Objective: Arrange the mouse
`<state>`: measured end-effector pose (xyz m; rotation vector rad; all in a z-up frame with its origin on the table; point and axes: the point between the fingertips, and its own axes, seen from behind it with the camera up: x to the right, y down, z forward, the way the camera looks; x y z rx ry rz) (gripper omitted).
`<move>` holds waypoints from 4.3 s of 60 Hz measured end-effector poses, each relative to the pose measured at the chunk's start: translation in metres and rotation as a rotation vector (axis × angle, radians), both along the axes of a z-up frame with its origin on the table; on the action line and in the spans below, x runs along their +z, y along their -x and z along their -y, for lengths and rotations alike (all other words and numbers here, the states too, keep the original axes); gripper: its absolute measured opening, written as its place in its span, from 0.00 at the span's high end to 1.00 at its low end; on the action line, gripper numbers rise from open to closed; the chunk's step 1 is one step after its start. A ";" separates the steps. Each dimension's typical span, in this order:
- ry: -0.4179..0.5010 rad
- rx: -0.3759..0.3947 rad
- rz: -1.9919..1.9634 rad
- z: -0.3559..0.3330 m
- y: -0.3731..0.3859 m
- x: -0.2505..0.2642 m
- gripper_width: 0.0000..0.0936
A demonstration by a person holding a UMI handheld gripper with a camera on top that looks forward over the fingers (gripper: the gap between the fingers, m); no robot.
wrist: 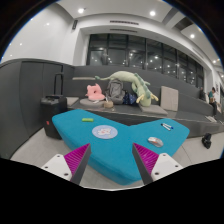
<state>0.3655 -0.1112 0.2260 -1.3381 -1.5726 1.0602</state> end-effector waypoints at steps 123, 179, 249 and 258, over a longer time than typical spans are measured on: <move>-0.008 -0.172 0.204 -0.325 0.316 -0.237 0.08; 0.055 -0.244 0.359 -0.309 0.382 -0.227 0.63; 0.088 -0.034 0.292 0.060 0.409 -0.184 0.09; 0.079 -0.059 0.233 0.024 0.319 -0.136 0.09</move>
